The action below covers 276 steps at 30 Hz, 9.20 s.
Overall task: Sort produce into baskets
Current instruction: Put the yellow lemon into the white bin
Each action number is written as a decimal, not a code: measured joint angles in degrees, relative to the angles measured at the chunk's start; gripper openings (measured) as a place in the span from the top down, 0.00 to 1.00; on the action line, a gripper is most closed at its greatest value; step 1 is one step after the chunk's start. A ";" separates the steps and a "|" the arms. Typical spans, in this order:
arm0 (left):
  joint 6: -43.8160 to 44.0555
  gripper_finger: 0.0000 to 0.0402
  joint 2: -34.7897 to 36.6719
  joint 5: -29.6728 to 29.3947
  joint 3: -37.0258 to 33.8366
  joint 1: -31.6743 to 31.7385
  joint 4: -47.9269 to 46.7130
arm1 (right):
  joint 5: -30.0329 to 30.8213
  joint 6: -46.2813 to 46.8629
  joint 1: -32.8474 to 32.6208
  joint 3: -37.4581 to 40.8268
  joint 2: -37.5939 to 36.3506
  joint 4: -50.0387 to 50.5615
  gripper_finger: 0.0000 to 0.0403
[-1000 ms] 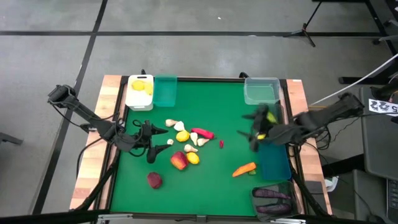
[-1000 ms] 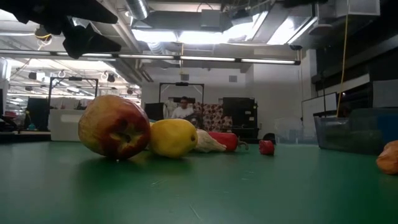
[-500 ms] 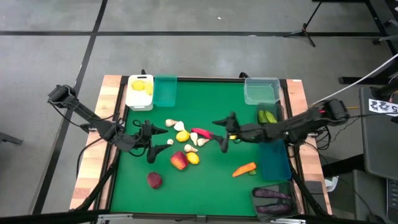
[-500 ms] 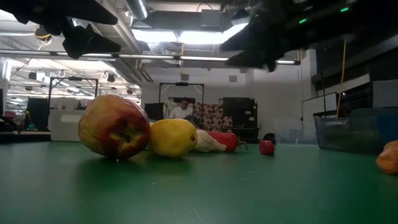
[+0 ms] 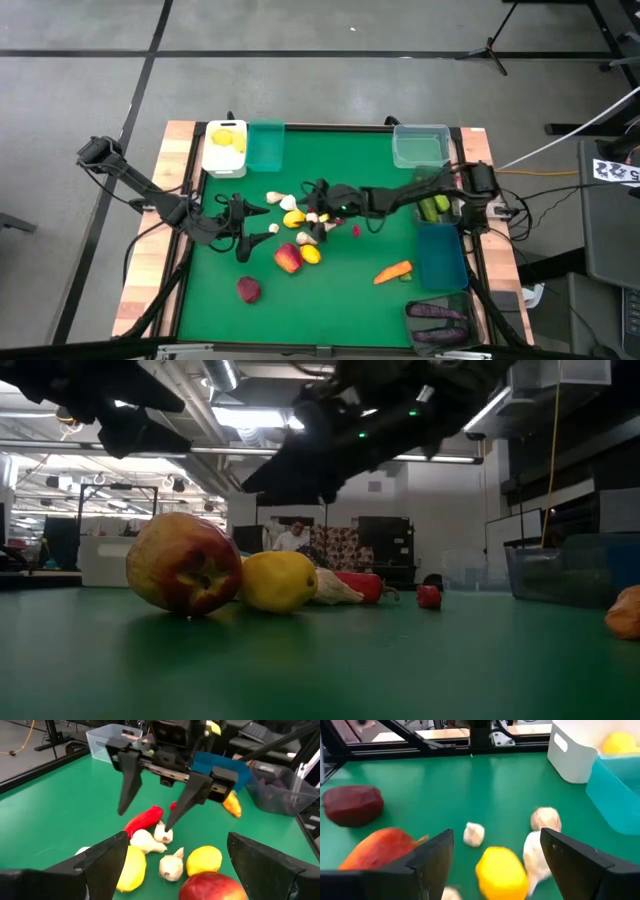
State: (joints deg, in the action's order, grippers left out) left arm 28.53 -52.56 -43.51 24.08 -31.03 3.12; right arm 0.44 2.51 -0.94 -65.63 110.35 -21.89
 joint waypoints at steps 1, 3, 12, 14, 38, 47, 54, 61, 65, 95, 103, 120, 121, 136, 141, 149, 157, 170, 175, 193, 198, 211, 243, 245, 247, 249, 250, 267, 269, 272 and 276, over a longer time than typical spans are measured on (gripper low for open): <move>-0.01 0.17 0.00 0.04 0.00 0.00 -0.07 | -0.37 -0.33 0.35 -1.38 0.89 0.80 0.26; 0.00 0.17 0.00 0.05 0.00 0.00 -0.86 | -0.91 -1.41 0.78 -3.29 2.78 2.79 0.26; 1.62 0.17 0.02 0.09 0.02 0.00 -4.18 | -1.54 -4.13 0.71 -6.23 9.77 3.81 0.26; 2.03 0.17 0.00 0.11 0.02 0.00 -4.77 | -1.52 -4.16 0.71 -6.78 10.87 3.89 0.26; 3.30 0.17 0.00 0.11 0.02 0.00 -5.54 | -2.18 3.25 4.66 -7.65 15.06 5.20 0.53; 3.48 0.17 0.00 -0.98 0.02 0.00 -4.87 | -2.18 6.05 4.24 -7.54 12.34 3.66 0.50; 2.67 0.17 0.02 -10.56 0.02 0.01 -4.59 | -3.05 5.79 4.18 -7.57 6.09 1.25 0.53; -8.78 0.17 3.24 -14.23 -4.39 -3.46 13.73 | -3.03 3.48 3.30 -7.56 -1.36 1.56 0.51; -18.40 0.17 6.44 -11.00 -9.05 -4.86 33.27 | -3.02 2.80 2.30 -7.58 -5.00 1.64 0.52; -31.98 0.17 -3.32 15.15 -11.96 9.61 68.68 | -1.50 1.86 -2.86 -7.58 -7.76 -14.77 0.50; -28.91 0.17 -8.70 20.13 -10.23 13.98 72.90 | -1.50 1.88 -2.86 -7.58 -7.76 -14.95 0.50; -27.68 0.17 -12.87 24.51 -6.98 16.90 73.60 | -1.52 1.90 -2.86 -7.58 -7.76 -14.87 0.50; -28.06 0.17 -12.87 24.65 -6.63 16.90 73.74 | -1.52 1.90 -2.86 -7.58 -7.76 -14.87 0.50; -25.80 0.17 -13.03 27.40 -4.42 18.78 68.22 | -2.60 2.41 -2.86 -7.58 -7.76 -14.27 0.50; -26.36 0.17 -13.00 28.89 -4.39 18.78 69.47 | -2.59 2.40 -2.86 -7.58 -7.76 -14.01 0.50; -26.73 0.17 -13.07 29.83 -4.39 18.78 68.19 | -2.62 2.38 -2.86 -7.58 -7.74 -13.95 0.50; -27.04 0.25 -13.07 29.77 -4.39 18.78 67.92 | -2.67 2.38 -2.86 -7.58 -7.74 -13.89 0.50; -27.26 0.46 -13.07 29.03 -4.39 18.78 67.92 | -2.77 2.58 -2.88 -7.63 -7.74 -12.94 0.50; -27.33 0.49 -13.07 29.00 -4.39 18.78 67.92 | -2.62 2.58 -2.90 -7.63 -7.74 -12.83 0.50; -27.03 0.51 -13.16 28.91 -4.50 18.75 67.41 | -1.98 2.79 -2.90 -7.78 -7.94 -8.37 0.45; -26.77 0.52 -12.98 29.72 -4.31 18.66 69.06 | -1.33 3.08 -2.75 -7.50 -7.36 -3.75 0.30; -33.05 0.52 -8.12 12.31 -4.31 18.71 58.40 | -0.58 3.55 -2.79 -7.56 -7.65 13.16 0.16; 4.18 0.32 1.92 -15.84 -4.42 56.38 -6.32 | -4.02 7.60 -5.58 -7.56 -7.67 22.60 0.18; 3.58 0.30 1.91 -11.68 -4.42 59.15 -7.81 | -3.96 7.64 -6.00 -7.56 -7.67 22.60 0.18; 3.94 0.28 1.91 -6.06 -4.42 60.76 -9.27 | -4.05 7.65 -6.17 -7.56 -7.67 22.61 0.18; 3.92 0.27 1.88 0.15 -4.42 61.08 -10.01 | -4.53 7.67 -6.68 -7.56 -7.67 22.68 0.18; 2.71 0.27 1.88 3.29 -4.42 60.95 -9.88 | -4.49 7.67 -6.98 -7.56 -7.69 22.96 0.18; -5.70 0.26 2.58 16.52 -4.44 40.59 -1.06 | 19.93 18.33 -19.21 -7.65 1.96 23.08 0.18; -4.66 0.26 2.58 16.29 -4.44 39.89 -0.92 | 21.11 19.77 -19.79 -7.56 3.35 23.45 0.18; -3.95 0.26 2.58 16.22 -4.44 39.09 -0.71 | 22.58 21.55 -19.76 -7.58 4.87 23.15 0.18; -3.11 0.26 2.58 16.20 -4.44 38.44 -0.72 | 23.49 22.69 -19.48 -7.60 6.96 22.59 0.18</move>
State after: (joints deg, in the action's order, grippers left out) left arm 25.42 -49.98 -27.31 19.64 7.41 2.40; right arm 23.93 25.20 -20.42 -73.23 117.31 0.70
